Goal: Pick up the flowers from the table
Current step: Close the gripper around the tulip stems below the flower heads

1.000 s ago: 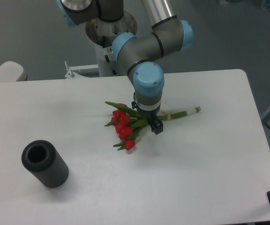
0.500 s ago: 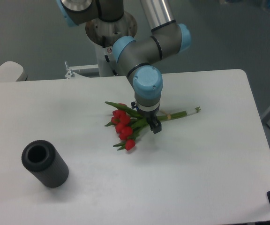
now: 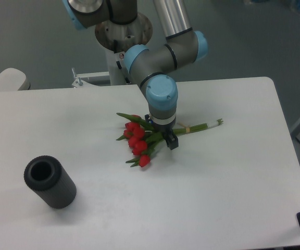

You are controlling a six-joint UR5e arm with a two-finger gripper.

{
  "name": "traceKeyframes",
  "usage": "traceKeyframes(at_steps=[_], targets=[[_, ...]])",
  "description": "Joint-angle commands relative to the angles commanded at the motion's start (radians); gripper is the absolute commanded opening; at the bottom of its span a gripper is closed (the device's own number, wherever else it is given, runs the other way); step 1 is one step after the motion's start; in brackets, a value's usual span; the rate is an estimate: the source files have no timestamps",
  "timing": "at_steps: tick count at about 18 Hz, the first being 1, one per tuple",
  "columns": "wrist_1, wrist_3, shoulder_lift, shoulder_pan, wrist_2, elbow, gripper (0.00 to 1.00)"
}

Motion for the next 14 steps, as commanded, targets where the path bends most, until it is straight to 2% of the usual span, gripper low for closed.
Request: traceKeyframes(at_steps=[6,9,10,12,14], targets=[[0.008,-0.015,-0.006,-0.006,-0.002,-0.018,1.0],[0.055,-0.015,-0.017,-0.009,-0.003,-0.031,1.0],[0.058,-0.015,-0.017,-0.011,-0.006,-0.031,0.94],[0.058,-0.014,-0.017,-0.011,-0.008,-0.026,0.66],[0.06,-0.005,-0.017,-0.009,-0.011,-0.023,0.47]])
